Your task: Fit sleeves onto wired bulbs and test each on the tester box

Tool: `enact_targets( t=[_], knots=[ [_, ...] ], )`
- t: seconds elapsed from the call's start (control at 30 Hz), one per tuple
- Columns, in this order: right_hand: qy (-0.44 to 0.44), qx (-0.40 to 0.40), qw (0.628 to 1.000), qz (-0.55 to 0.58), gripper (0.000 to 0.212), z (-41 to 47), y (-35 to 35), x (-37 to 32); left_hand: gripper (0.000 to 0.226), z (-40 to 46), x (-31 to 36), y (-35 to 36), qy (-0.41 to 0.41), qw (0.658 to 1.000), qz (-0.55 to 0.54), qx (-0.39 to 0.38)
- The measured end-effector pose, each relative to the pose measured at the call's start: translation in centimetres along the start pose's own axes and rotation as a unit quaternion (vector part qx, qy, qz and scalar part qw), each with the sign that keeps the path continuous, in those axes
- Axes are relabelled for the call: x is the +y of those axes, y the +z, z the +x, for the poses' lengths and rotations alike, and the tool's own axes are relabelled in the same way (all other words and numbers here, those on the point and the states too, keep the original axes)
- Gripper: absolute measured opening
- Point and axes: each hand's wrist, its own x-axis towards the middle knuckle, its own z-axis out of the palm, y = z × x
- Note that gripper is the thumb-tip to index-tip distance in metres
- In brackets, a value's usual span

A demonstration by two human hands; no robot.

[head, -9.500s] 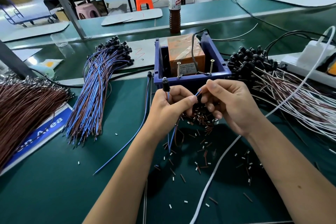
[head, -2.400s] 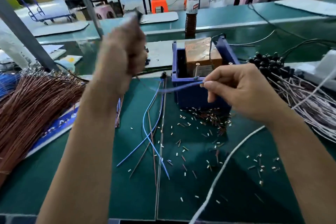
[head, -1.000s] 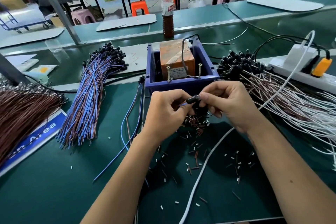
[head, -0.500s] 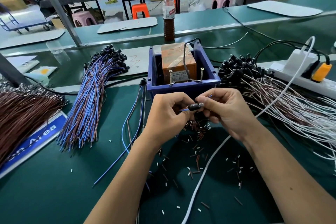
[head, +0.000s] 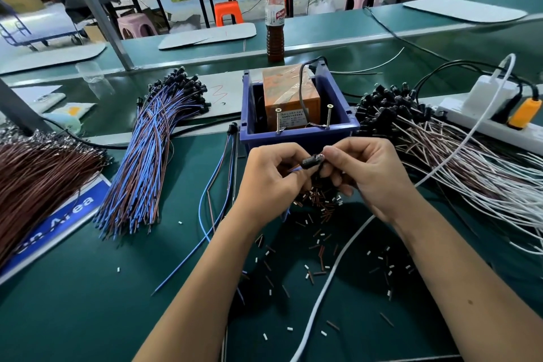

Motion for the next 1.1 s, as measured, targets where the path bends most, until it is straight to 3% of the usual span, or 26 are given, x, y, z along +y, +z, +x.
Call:
enact_targets(
  t=[0.4, 0.53, 0.6, 0.67, 0.77, 0.93, 1.0, 1.1],
  knots=[
    [-0.095, 0.037, 0.995, -0.01, 0.011, -0.2, 0.8, 0.0, 0.021, -0.2, 0.8, 0.4, 0.006, 0.998, -0.059, 0.017],
    [-0.143, 0.148, 0.979, -0.005, 0.018, -0.3, 0.5, -0.2, 0.019, -0.4, 0.8, 0.1, 0.002, 0.996, -0.076, 0.051],
    [-0.179, 0.19, 0.963, -0.064, 0.026, -0.4, 0.5, -0.1, 0.021, -0.3, 0.8, -0.1, 0.001, 0.994, -0.091, 0.067],
    [-0.174, 0.167, 0.966, -0.09, 0.027, -0.7, 1.3, 0.1, 0.023, -0.2, 0.9, 0.1, 0.007, 0.991, -0.108, 0.075],
    [-0.102, 0.088, 0.991, -0.008, 0.02, -0.8, 3.1, 0.6, 0.025, -0.2, 1.0, 0.7, 0.019, 0.99, -0.12, 0.075],
    [-0.038, 0.049, 0.992, 0.107, 0.013, -0.7, 3.4, 0.8, 0.024, -0.4, 0.8, 1.1, 0.034, 0.992, -0.087, 0.088],
    [-0.057, 0.062, 0.991, 0.104, 0.013, -0.6, 3.2, 0.7, 0.021, -0.5, 0.8, 1.3, 0.054, 0.989, -0.057, 0.124],
    [-0.097, 0.1, 0.985, 0.1, 0.016, -0.4, 3.0, 0.3, 0.021, -0.6, 0.6, 1.6, 0.077, 0.966, 0.019, 0.246]
  ],
)
